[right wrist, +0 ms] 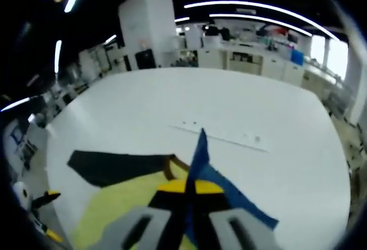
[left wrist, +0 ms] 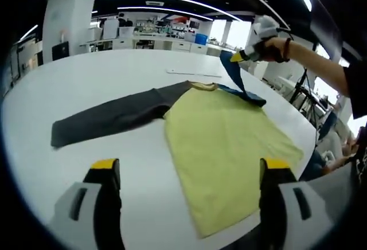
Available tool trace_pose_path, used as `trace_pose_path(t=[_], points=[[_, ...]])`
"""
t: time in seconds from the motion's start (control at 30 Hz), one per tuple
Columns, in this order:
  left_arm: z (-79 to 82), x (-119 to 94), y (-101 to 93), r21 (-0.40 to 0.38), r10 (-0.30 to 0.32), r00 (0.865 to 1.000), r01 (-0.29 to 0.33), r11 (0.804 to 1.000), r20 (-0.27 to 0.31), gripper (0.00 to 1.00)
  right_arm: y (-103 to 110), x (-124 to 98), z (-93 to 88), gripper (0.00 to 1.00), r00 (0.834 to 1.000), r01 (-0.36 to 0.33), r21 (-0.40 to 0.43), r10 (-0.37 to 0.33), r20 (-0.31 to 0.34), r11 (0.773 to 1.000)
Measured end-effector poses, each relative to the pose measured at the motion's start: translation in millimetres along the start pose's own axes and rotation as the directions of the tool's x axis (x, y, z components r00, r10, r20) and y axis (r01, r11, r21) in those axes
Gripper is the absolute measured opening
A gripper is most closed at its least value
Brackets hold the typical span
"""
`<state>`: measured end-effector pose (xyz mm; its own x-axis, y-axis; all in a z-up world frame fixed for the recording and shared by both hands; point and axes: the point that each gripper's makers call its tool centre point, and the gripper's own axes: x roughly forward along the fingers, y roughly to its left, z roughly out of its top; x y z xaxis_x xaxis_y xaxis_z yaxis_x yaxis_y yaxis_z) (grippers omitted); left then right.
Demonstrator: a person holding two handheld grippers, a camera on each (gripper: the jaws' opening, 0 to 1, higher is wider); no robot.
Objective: Fold the garment on the visible template until the final outline fits inside the template.
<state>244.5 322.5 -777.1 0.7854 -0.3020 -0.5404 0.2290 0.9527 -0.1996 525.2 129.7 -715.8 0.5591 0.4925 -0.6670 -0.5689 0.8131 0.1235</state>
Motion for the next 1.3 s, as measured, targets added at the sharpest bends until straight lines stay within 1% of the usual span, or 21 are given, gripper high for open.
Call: trace_pose_path(t=[0.07, 0.17, 0.23, 0.27, 0.3, 0.33, 0.4, 0.43, 0.53, 0.57, 0.6, 0.67, 0.73, 0.83, 0.93, 0.97, 1.0, 1.1, 1.3], points=[[-0.6, 0, 0.5, -0.001, 0.001, 1.0, -0.001, 1.0, -0.001, 0.99, 5, 4, 2.7, 0.0, 1.0, -0.012, -0.004, 0.012, 0.001, 1.0], [-2.7, 2, 1.9, 0.001, 0.002, 1.0, -0.002, 1.0, -0.007, 0.99, 19, 2, -0.5, 0.0, 1.0, -0.028, -0.011, 0.028, 0.004, 1.0], [-3.6, 2, 2.1, 0.002, 0.003, 1.0, -0.003, 1.0, -0.011, 0.99, 19, 8, 3.6, 0.0, 0.999, -0.037, -0.012, 0.037, 0.007, 0.999], [-3.6, 2, 2.0, 0.003, 0.003, 1.0, -0.003, 1.0, -0.01, 0.99, 22, 8, 2.8, 0.0, 0.999, -0.041, -0.015, 0.041, 0.007, 0.999], [-3.5, 2, 1.5, 0.003, 0.002, 1.0, -0.002, 1.0, -0.01, 0.99, 29, 5, -0.7, 0.0, 0.999, -0.051, -0.023, 0.051, 0.005, 0.998], [-3.5, 2, 1.2, 0.002, 0.003, 1.0, -0.003, 1.0, -0.01, 0.99, 32, 5, -1.5, 0.0, 0.998, -0.056, -0.026, 0.057, 0.005, 0.998], [-3.0, 3, 0.9, 0.004, 0.004, 1.0, -0.004, 1.0, -0.011, 0.99, 37, 11, -0.4, 0.0, 0.997, -0.084, -0.044, 0.084, -0.003, 0.996], [-2.0, 2, 0.4, 0.003, 0.003, 1.0, -0.003, 1.0, -0.008, 0.99, 46, 6, -5.6, 0.0, 0.995, -0.097, -0.061, 0.097, -0.009, 0.993], [2.1, 3, -0.7, -0.003, -0.002, 1.0, 0.002, 1.0, 0.009, 0.99, 61, 5, -10.7, 0.0, 0.993, -0.116, -0.115, 0.115, -0.013, 0.987], [2.4, 4, -0.9, -0.002, -0.001, 1.0, 0.001, 1.0, 0.009, 0.99, 60, 9, -8.7, 0.0, 0.993, -0.118, -0.118, 0.117, -0.013, 0.986], [2.0, 4, -0.4, 0.003, -0.001, 1.0, 0.001, 1.0, 0.008, 0.99, 65, 11, -9.5, 0.0, 0.992, -0.13, -0.129, 0.129, -0.016, 0.983], [1.7, 5, -0.7, 0.004, -0.002, 1.0, 0.002, 1.0, 0.006, 0.99, 78, 7, -15.7, 0.0, 0.989, -0.148, -0.143, 0.147, -0.022, 0.979], [0.7, 4, -0.7, 0.005, -0.002, 1.0, 0.002, 1.0, 0.003, 0.99, 85, 8, -19.9, 0.0, 0.986, -0.164, -0.156, 0.162, -0.031, 0.974], [-0.9, 3, -0.4, 0.005, 0.001, 1.0, -0.001, 1.0, -0.001, 0.99, 90, 11, -23.6, 0.0, 0.984, -0.178, -0.172, 0.173, -0.041, 0.969], [-3.1, 2, 0.3, 0.0, 0.001, 1.0, -0.001, 1.0, -0.004, 0.99, 97, 15, -25.7, 0.0, 0.979, -0.202, -0.205, 0.196, -0.047, 0.958], [-4.1, 2, 0.9, -0.002, 0.003, 1.0, -0.003, 1.0, -0.006, 0.99, 105, 10, -31.0, 0.0, 0.977, -0.213, -0.216, 0.207, -0.051, 0.953], [-5.0, 2, 1.3, -0.003, 0.005, 1.0, -0.005, 1.0, -0.01, 0.99, 108, 9, -32.7, 0.0, 0.976, -0.219, -0.218, 0.213, -0.052, 0.951], [-5.6, 2, 1.5, -0.003, 0.005, 1.0, -0.006, 1.0, -0.011, 0.99, 118, 13, -37.8, 0.0, 0.969, -0.247, -0.228, 0.239, -0.061, 0.942], [-7.0, 3, 2.0, -0.003, 0.005, 1.0, -0.005, 1.0, -0.012, 0.99, 133, 17, -52.3, 0.0, 0.961, -0.275, -0.259, 0.262, -0.086, 0.926]])
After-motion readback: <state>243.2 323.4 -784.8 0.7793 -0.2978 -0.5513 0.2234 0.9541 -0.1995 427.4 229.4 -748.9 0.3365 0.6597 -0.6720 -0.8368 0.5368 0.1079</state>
